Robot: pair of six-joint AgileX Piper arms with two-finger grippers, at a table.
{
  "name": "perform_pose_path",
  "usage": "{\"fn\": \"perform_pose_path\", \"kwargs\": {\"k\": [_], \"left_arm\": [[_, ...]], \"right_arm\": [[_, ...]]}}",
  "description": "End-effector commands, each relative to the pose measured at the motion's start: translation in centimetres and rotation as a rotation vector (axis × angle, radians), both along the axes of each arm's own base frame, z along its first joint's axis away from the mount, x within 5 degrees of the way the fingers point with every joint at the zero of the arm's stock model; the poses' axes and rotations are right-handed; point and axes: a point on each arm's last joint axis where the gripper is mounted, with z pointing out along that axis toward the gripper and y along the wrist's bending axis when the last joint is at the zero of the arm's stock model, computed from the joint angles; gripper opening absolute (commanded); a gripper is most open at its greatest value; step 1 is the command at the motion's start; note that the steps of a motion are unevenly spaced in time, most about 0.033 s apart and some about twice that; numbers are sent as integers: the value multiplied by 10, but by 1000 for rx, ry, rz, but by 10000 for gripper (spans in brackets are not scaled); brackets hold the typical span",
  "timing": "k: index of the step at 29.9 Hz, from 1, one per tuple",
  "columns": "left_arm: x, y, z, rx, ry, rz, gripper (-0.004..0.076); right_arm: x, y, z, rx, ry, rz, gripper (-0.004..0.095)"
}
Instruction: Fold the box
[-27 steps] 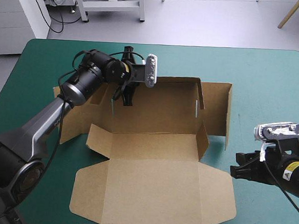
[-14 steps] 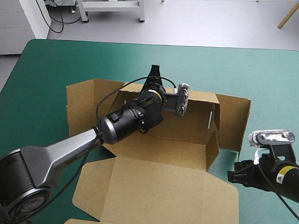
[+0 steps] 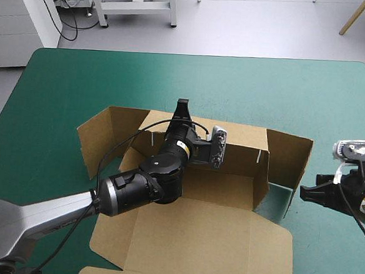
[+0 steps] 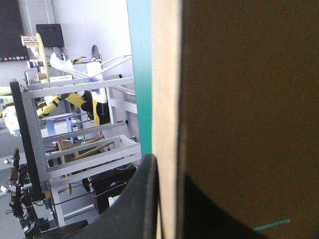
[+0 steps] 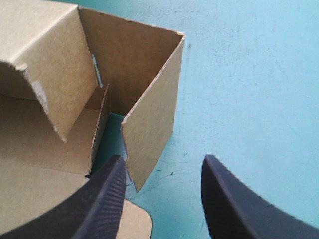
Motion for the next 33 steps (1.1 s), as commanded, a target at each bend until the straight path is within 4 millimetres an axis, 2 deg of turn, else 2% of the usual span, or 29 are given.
{"fn": "perform_pose_path", "kwargs": {"k": [1,5,9,14,18,24,28,31,33], "left_arm": [[-8,5,11,-68,-3,21,-10],[-9,5,11,-74,5,38,-10],[-10,8,11,-87,8,81,-10],[-10,9,10,-84,7,79,-10],[-14,16,-1,-52,16,75,-10],[-22,32,-12,-66,1,65,-10],[-24,31,-9,-86,-9,27,-10],[-24,27,-10,-97,-2,-2,-10],[-24,25,-13,-95,2,-15,-10]], "right_arm": [[13,-1,20,-7,-122,-38,431],[24,4,42,3,-169,-23,432],[38,9,73,-3,-244,2,432],[71,30,90,10,-218,127,431],[109,31,86,46,-153,152,433],[155,-4,63,129,-20,106,433],[176,-21,38,126,112,69,474],[188,-22,26,135,153,65,545],[194,-22,20,142,173,66,559]]}}
